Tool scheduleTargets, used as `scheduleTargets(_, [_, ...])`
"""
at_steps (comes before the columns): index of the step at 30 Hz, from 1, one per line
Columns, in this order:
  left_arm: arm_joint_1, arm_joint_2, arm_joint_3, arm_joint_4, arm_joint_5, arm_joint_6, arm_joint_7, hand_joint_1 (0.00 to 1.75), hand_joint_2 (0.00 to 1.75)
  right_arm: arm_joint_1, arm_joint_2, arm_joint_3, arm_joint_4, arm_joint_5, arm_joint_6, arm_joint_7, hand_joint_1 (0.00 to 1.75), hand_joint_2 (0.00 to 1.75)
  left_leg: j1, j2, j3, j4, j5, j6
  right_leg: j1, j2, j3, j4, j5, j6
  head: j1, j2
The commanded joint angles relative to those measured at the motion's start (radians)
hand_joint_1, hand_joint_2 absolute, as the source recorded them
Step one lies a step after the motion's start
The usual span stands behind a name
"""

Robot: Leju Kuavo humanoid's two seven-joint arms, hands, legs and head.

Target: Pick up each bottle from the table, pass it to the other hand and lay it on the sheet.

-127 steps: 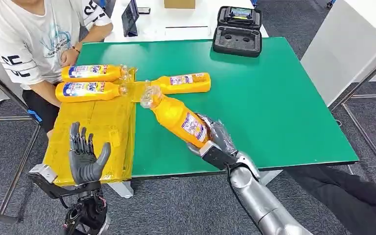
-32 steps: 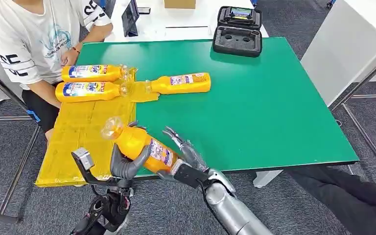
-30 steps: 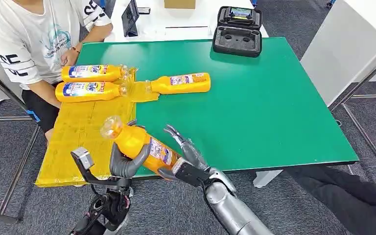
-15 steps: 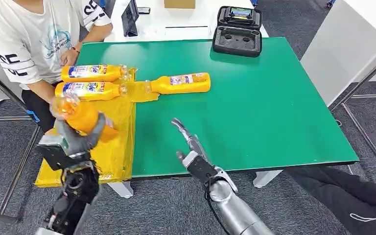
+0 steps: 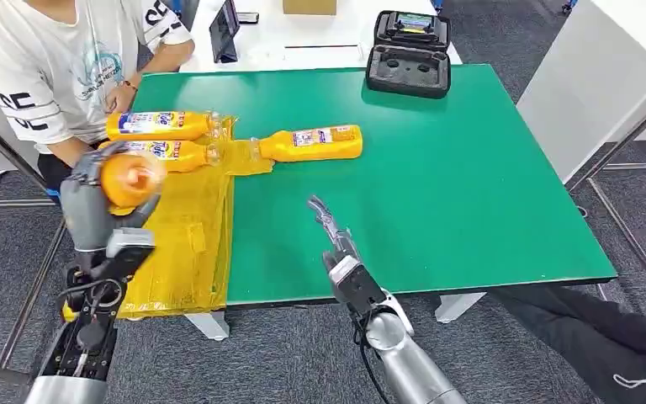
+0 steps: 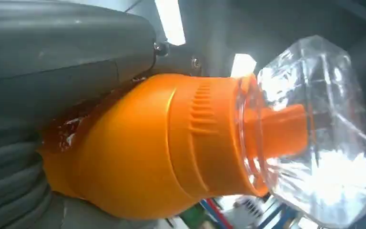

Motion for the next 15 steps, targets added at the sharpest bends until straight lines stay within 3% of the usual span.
scheduleTargets(1, [-0.094,-0.003,0.003,0.228,-0.195,0.000,0.077,1.75,1.75,0.000,-0.017,-0.023,-0.020,-0.014,0.009,-0.005,0.00,0.00,0.000,-0.001,0.004,-0.001,-0.001,0.000,0.000,-0.002,0.004,-0.001,-0.001,0.000,0.000,0.000])
scheduleTargets(9, [-0.107,0.084,-0.146,0.411,-0.354,0.000,0.272,1.75,1.75,-0.006,-0.013,-0.014,-0.131,-0.037,-0.004,-0.007,0.00,0.00,-0.001,0.001,0.009,-0.002,-0.003,-0.001,-0.001,-0.001,0.008,-0.001,-0.003,0.000,0.000,0.000])
scheduleTargets(15, [-0.183,0.102,-0.231,0.563,-0.305,-0.014,0.306,1.75,1.75,-0.020,-0.019,-0.004,-0.099,-0.049,-0.006,-0.003,0.00,0.00,0.000,-0.001,0.007,-0.001,-0.002,0.000,0.000,-0.003,0.007,-0.001,-0.003,0.000,0.000,0.000])
